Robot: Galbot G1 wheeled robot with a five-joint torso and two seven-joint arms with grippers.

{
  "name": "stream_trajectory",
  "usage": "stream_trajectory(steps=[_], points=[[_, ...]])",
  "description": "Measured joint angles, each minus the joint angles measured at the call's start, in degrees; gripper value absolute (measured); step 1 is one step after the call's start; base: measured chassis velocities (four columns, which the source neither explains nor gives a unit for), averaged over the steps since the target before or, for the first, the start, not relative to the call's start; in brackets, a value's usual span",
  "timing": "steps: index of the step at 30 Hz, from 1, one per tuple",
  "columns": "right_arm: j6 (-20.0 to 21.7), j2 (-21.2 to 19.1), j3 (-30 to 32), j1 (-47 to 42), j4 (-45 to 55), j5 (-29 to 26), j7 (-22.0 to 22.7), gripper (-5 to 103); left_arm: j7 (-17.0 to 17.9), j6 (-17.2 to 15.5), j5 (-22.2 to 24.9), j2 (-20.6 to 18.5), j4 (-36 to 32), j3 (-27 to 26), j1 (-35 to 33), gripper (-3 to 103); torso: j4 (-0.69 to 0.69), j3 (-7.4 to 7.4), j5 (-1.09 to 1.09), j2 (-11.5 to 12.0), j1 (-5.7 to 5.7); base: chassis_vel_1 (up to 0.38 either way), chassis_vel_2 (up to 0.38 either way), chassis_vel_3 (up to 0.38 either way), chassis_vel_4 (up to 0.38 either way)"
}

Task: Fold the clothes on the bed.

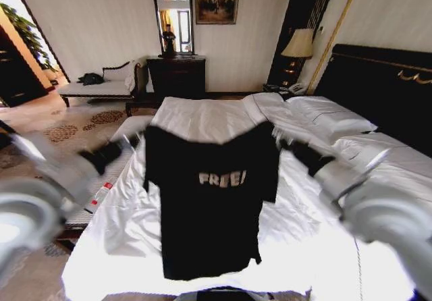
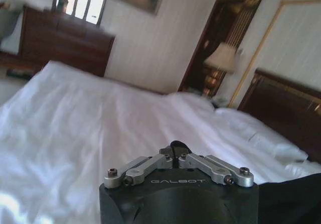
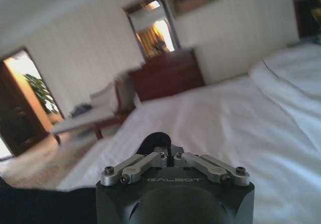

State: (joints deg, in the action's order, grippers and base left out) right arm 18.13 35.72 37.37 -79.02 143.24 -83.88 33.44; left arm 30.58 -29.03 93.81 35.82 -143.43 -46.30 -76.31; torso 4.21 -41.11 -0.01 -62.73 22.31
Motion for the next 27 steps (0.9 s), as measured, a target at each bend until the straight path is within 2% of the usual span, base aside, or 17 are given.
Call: stream_trajectory(steps=[2, 5, 11, 14, 15, 17, 18, 21, 22, 25, 26, 27], points=[[0.15, 1.57, -0.40, -1.92, -0.11, 1.92, -0.01, 1, -0.26, -0.21, -2.26, 1.22, 0.04, 0.69, -1.89, 0, 0.00, 0.00, 0.01, 0.00, -0.01, 0.000, 0.000, 0.000, 0.000], [0.14, 2.31, -0.36, -2.41, -0.11, 2.58, -0.08, 1, -0.48, -0.23, -3.07, 1.74, 0.06, 0.59, -2.96, 0, -0.01, 0.00, 0.01, 0.00, -0.01, 0.000, 0.000, 0.000, 0.000], [-0.63, 3.52, 1.47, -2.65, -0.10, 2.77, -0.30, 1, -0.60, 0.42, -2.26, 2.25, 0.13, -2.45, -3.78, 0, -0.01, 0.00, 0.01, 0.00, -0.01, 0.000, 0.000, 0.000, 0.000], [-2.13, 3.76, 3.92, -2.59, -0.07, 3.14, -2.12, 1, -0.53, 1.91, 0.83, 2.53, 0.14, -6.81, -3.80, 0, 0.00, 0.00, 0.01, 0.00, -0.01, 0.000, 0.000, 0.000, 0.000], [-2.13, 3.76, 3.92, -2.59, -0.07, 3.14, -2.12, 1, -0.53, 1.91, 0.83, 2.53, 0.14, -6.81, -3.80, 0, 0.00, 0.00, 0.01, 0.00, -0.01, 0.000, 0.000, 0.000, 0.000], [-3.77, 3.47, 5.39, -2.35, -0.05, 4.52, -3.86, 1, -0.59, 2.60, 4.16, 2.89, 0.14, -11.79, -4.66, 0, 0.00, 0.00, 0.01, 0.00, -0.01, 0.000, 0.000, 0.000, 0.000], [-3.77, 3.47, 5.39, -2.35, -0.05, 4.52, -3.86, 1, -0.59, 2.60, 4.16, 2.89, 0.14, -11.79, -4.66, 0, 0.00, 0.00, 0.01, 0.00, -0.01, 0.000, 0.000, 0.000, 0.000], [-6.17, 1.10, 10.34, 0.70, 0.02, 2.18, -6.01, 1, -1.07, 3.97, 10.01, 2.56, 0.13, -19.21, -3.94, 0, -0.02, 0.00, 0.01, 0.00, -0.01, 0.000, 0.000, 0.000, 0.000], [-6.17, 1.10, 10.34, 0.70, 0.02, 2.18, -6.01, 1, -1.07, 3.97, 10.01, 2.56, 0.13, -19.21, -3.94, 0, -0.02, 0.00, 0.01, 0.00, -0.01, 0.000, 0.000, 0.000, 0.000], [-9.62, -2.18, 15.11, 4.24, 0.12, -0.36, -11.21, 1, -1.90, 5.17, 14.33, 1.51, 0.11, -24.51, -1.90, 0, -0.01, 0.00, 0.01, 0.00, 0.00, 0.000, 0.000, 0.000, 0.000], [-11.72, -4.70, 19.23, 5.68, 0.11, -1.35, -15.60, 1, -2.99, 5.96, 16.91, 0.35, 0.12, -27.80, -0.64, 0, -0.03, 0.00, 0.02, 0.00, 0.00, 0.000, 0.000, 0.000, 0.000], [-11.72, -4.70, 19.23, 5.68, 0.11, -1.35, -15.60, 1, -2.99, 5.96, 16.91, 0.35, 0.12, -27.80, -0.64, 0, -0.03, 0.00, 0.02, 0.00, 0.00, 0.000, 0.000, 0.000, 0.000]])
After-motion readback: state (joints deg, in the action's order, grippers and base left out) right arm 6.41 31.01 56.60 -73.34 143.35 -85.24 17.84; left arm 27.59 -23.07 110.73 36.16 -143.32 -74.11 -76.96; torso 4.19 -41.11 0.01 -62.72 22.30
